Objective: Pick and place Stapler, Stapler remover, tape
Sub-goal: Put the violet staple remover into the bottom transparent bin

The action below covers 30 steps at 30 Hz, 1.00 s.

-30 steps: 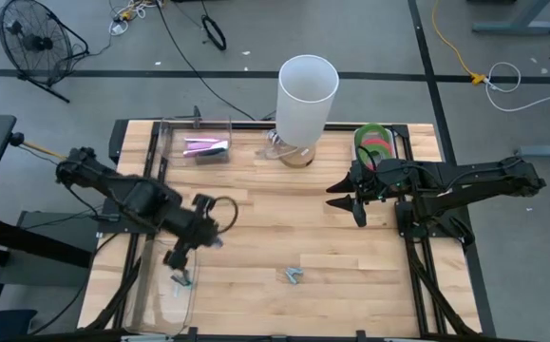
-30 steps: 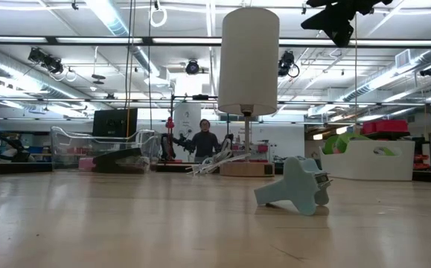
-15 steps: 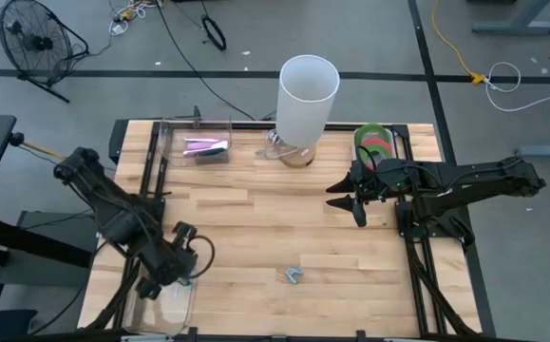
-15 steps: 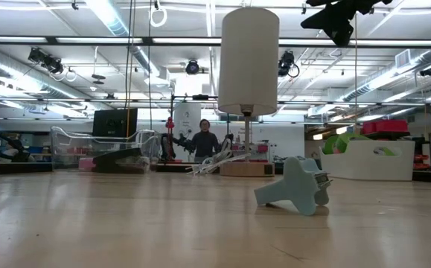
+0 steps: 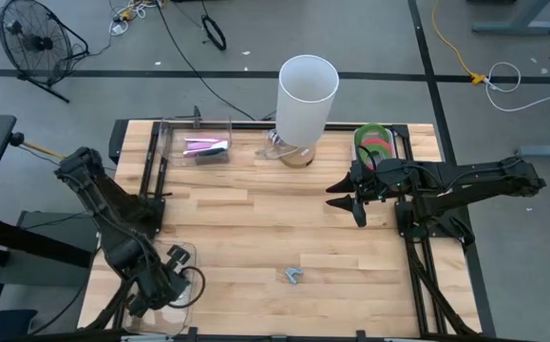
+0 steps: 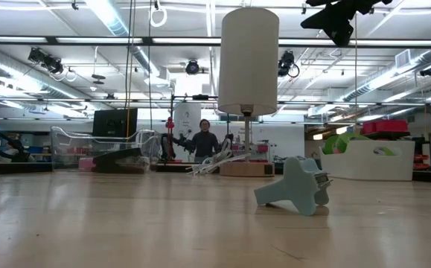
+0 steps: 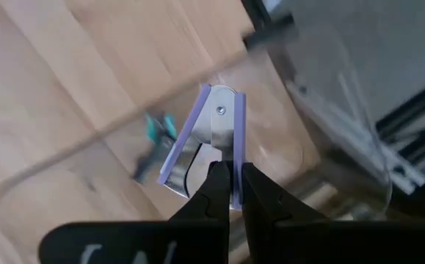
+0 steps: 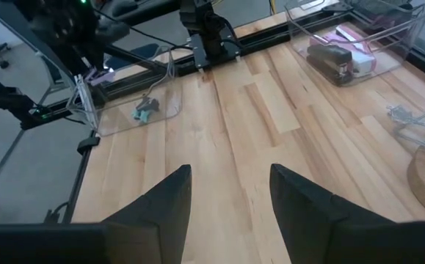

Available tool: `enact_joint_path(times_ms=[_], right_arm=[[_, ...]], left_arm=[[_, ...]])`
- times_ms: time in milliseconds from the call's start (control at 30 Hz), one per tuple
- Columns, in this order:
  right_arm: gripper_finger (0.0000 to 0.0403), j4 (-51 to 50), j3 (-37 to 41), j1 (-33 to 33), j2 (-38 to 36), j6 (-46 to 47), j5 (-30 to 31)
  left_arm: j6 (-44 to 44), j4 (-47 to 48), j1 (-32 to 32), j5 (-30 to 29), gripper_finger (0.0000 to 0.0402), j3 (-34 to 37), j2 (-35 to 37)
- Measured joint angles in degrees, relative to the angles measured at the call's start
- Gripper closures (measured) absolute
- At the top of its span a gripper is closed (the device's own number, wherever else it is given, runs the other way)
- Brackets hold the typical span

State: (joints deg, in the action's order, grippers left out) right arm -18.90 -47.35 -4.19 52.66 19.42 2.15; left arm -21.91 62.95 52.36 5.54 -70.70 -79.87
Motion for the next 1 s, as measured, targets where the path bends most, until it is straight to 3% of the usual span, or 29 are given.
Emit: enact_joint_path(times_ms=[400,733,1000], right_arm=[[0.0218,0.03,0.0,0.0,0.0,-0.39,2.01],[0.0218,0.03,0.0,0.0,0.0,-0.39,1.97],[0.0218,0.03,0.0,0.0,0.0,-0.39,1.95]], left_arm=[[3.06,-10.72,5.63,2.36,0.0389,11.06,0.0],[3.06,-12.4,6.03,2.31,0.0385,12.51,0.0],[2.96,-12.82,5.96,2.29,0.0326,12.51,0.01]])
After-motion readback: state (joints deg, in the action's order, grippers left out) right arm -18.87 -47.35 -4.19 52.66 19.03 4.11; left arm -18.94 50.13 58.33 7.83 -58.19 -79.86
